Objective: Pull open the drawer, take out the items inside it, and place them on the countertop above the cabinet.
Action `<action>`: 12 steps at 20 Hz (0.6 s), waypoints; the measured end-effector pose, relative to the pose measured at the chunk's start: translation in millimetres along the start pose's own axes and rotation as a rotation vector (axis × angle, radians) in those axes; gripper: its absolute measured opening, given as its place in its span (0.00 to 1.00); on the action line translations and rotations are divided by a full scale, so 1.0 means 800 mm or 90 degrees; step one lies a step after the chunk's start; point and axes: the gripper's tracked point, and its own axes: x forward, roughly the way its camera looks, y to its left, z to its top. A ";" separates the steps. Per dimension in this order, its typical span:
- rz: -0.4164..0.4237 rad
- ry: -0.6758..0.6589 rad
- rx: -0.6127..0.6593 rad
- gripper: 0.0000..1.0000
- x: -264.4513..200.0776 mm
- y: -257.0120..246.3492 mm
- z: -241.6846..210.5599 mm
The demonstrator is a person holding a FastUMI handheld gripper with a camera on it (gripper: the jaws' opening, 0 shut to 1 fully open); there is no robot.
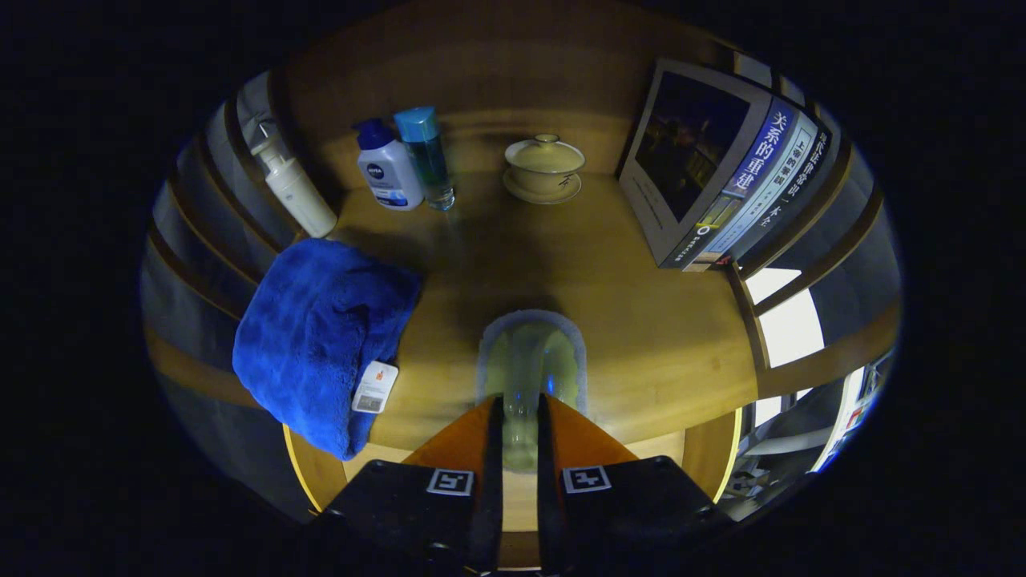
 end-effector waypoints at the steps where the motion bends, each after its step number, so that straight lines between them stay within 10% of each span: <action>1: 0.001 -0.007 0.006 0.30 -0.003 -0.002 0.001; 9: 0.042 -0.118 0.066 1.00 -0.028 -0.007 -0.019; 12: 0.044 -0.165 0.080 0.99 -0.041 -0.017 -0.036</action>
